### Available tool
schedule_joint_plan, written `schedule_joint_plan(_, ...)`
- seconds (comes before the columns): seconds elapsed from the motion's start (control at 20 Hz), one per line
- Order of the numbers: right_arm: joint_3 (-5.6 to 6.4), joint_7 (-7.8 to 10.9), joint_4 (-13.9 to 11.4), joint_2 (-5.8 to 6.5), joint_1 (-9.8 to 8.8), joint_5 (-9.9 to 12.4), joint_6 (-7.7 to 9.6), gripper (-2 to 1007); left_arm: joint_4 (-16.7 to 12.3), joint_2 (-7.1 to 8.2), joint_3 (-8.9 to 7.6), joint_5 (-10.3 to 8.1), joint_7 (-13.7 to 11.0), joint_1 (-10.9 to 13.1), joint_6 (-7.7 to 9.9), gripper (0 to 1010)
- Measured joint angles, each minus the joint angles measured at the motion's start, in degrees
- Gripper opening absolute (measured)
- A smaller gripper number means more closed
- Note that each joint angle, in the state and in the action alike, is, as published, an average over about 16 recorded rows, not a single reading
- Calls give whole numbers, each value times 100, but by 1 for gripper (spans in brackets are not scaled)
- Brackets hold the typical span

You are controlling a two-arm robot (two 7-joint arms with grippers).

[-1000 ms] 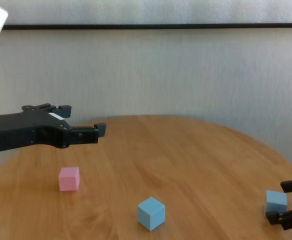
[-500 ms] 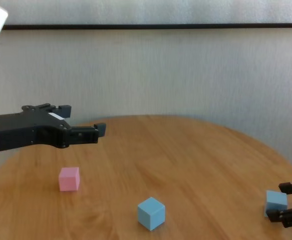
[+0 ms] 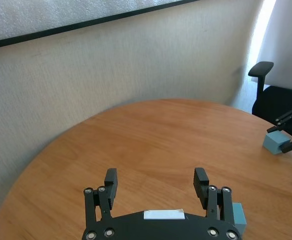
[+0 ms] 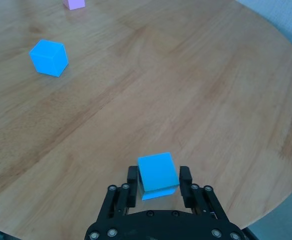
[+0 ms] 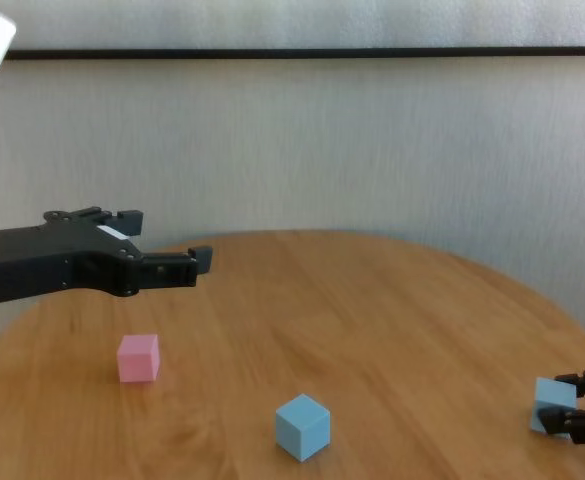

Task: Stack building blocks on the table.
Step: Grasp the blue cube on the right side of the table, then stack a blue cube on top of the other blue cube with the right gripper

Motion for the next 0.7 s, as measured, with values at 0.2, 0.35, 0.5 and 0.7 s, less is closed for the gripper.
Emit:
schedule_joint_plan(0.2, 13, 26, -47, 9, -19, 17, -27, 455, 0, 0, 0, 0, 0, 0, 0, 999)
schedule_joint_plan(0.35, 26, 59, -151, 28, -39, 30, -98, 407, 0, 0, 0, 0, 0, 0, 0, 999)
schedule_joint_plan(0.5, 22, 101, -302, 44, -42, 17, -220, 379, 0, 0, 0, 0, 0, 0, 0, 999)
schedule_joint_plan(0.7, -40, 185, -546, 40, -14, -52, -421, 374, 0, 0, 0, 0, 0, 0, 0, 1000)
